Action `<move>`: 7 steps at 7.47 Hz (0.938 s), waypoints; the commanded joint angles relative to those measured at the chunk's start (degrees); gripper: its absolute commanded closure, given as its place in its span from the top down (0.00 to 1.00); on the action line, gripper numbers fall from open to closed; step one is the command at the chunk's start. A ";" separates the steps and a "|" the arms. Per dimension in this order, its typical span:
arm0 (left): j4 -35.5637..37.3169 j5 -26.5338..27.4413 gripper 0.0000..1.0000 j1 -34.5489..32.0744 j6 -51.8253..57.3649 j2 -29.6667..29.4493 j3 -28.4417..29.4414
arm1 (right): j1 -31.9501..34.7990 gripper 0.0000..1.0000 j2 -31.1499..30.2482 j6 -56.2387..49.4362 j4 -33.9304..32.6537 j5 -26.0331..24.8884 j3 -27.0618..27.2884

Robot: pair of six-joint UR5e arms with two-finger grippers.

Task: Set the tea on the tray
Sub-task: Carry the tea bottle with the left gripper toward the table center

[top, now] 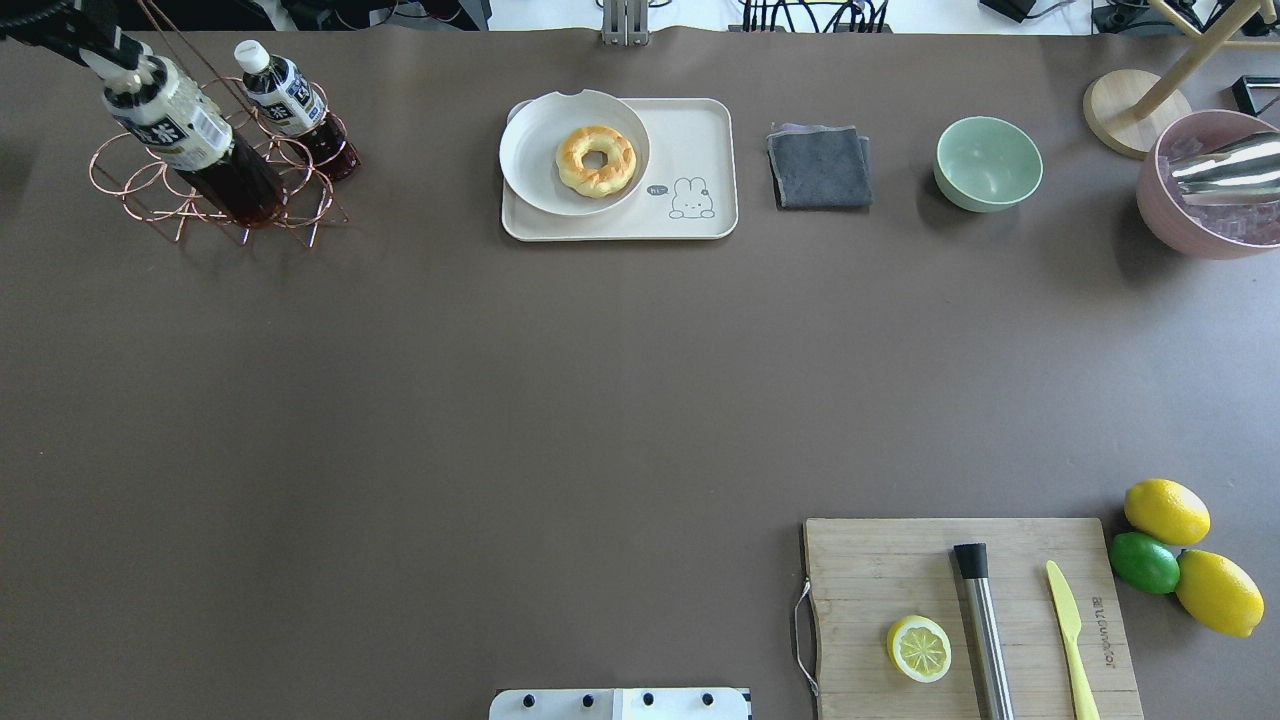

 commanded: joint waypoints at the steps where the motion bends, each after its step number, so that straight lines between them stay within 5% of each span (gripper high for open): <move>1: 0.63 8.26 0.00 10.80 -8.46 -7.32 5.36 | -0.78 1.00 0.87 0.34 0.09 0.55 0.32; 7: -5.77 17.69 0.00 20.77 -9.19 -3.40 8.71 | -0.70 1.00 0.09 -0.18 0.00 2.30 0.84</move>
